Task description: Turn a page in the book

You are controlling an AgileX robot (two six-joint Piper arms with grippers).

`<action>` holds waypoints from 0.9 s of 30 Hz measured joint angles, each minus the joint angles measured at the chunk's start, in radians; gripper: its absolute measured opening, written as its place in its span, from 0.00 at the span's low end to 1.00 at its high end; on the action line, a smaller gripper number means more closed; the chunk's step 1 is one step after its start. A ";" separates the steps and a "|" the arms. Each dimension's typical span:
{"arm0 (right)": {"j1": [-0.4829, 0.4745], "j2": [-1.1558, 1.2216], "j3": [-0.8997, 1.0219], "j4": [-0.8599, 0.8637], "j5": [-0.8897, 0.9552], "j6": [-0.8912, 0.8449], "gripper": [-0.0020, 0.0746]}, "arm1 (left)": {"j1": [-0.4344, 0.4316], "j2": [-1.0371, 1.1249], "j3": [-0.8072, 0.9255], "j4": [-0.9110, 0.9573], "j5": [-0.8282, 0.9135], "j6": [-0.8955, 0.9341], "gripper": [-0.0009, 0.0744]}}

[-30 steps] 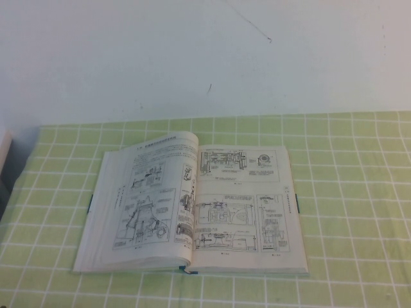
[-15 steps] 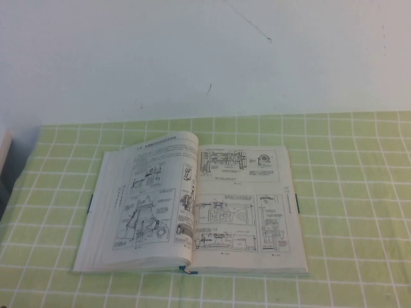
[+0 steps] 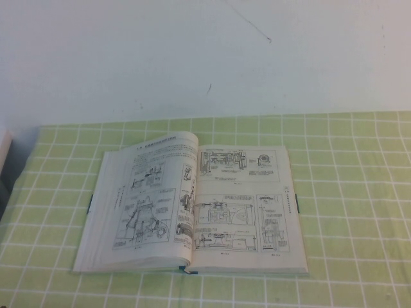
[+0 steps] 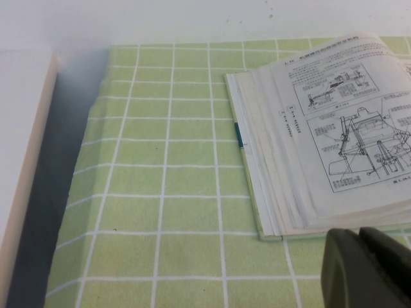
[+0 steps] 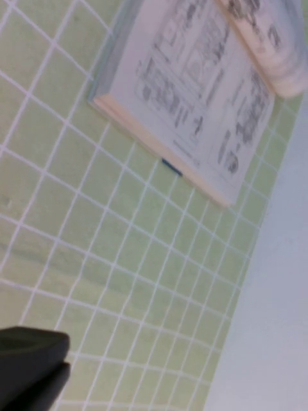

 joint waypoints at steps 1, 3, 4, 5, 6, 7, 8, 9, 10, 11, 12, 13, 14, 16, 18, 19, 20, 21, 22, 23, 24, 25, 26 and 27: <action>-0.009 -0.020 0.026 -0.061 -0.026 0.069 0.03 | 0.000 -0.002 0.000 0.000 0.000 0.000 0.01; -0.019 -0.056 0.064 -0.149 -0.061 0.157 0.03 | 0.000 -0.002 0.000 0.000 0.000 0.000 0.01; -0.021 -0.073 0.088 -0.192 -0.075 0.199 0.03 | 0.000 -0.002 0.000 0.000 0.000 0.000 0.01; -0.028 -0.089 0.111 -0.220 -0.086 0.225 0.03 | 0.000 -0.002 0.000 0.000 0.000 0.000 0.01; -0.031 -0.102 0.134 -0.236 -0.095 0.243 0.03 | 0.000 -0.002 0.000 0.000 0.000 0.000 0.01; -0.034 -0.110 0.157 -0.243 -0.101 0.254 0.03 | 0.000 -0.002 0.000 0.000 0.000 0.000 0.01; -0.038 -0.115 0.180 -0.248 -0.105 0.260 0.03 | 0.000 -0.002 0.000 0.000 0.000 0.000 0.01; -0.041 -0.119 0.198 -0.248 -0.105 0.266 0.03 | 0.000 -0.002 0.000 0.000 0.000 0.000 0.01; -0.048 -0.119 0.225 -0.246 -0.108 0.268 0.03 | 0.000 -0.002 0.000 0.000 0.000 0.000 0.01; -0.052 -0.119 0.234 -0.241 -0.119 0.270 0.03 | 0.000 -0.002 0.000 0.000 0.002 0.000 0.01; -0.058 -0.119 0.237 -0.234 -0.137 0.270 0.03 | 0.000 -0.002 0.000 0.000 0.002 0.000 0.01; -0.065 -0.119 0.240 -0.223 -0.152 0.256 0.03 | 0.000 -0.002 0.000 0.000 0.002 0.000 0.01; -0.070 -0.119 0.243 -0.214 -0.164 0.239 0.03 | 0.000 -0.002 0.000 0.000 0.002 0.000 0.01; -0.082 -0.119 0.247 -0.197 -0.181 0.226 0.03 | 0.000 -0.002 0.000 0.000 0.002 0.000 0.01; -0.093 -0.119 0.247 -0.188 -0.183 0.224 0.03 | 0.000 -0.002 0.000 0.000 0.002 0.000 0.01; -0.096 -0.119 0.247 -0.188 -0.183 0.224 0.03 | 0.000 -0.002 0.000 0.000 0.002 0.000 0.01; -0.101 -0.119 0.247 -0.186 -0.183 0.224 0.03 | 0.000 -0.002 0.000 0.000 0.002 0.000 0.01; -0.106 -0.119 0.247 -0.186 -0.183 0.224 0.03 | 0.000 -0.002 0.000 0.000 0.002 0.000 0.01; -0.111 -0.119 0.247 -0.186 -0.183 0.227 0.03 | 0.000 -0.002 0.000 0.000 0.002 0.000 0.01; -0.119 -0.119 0.247 -0.184 -0.183 0.235 0.03 | 0.000 -0.002 0.000 0.000 0.002 0.000 0.01; -0.129 -0.119 0.247 -0.184 -0.183 0.238 0.03 | 0.000 -0.002 0.000 0.000 0.002 0.000 0.01; -0.138 -0.119 0.247 -0.184 -0.183 0.243 0.03 | 0.000 -0.002 0.000 0.000 0.002 0.000 0.01; -0.147 -0.119 0.247 -0.184 -0.183 0.248 0.03 | 0.000 -0.002 0.000 0.000 0.002 0.000 0.01; -0.151 -0.119 0.247 -0.182 -0.183 0.250 0.03 | 0.000 -0.002 0.000 0.000 0.002 0.000 0.01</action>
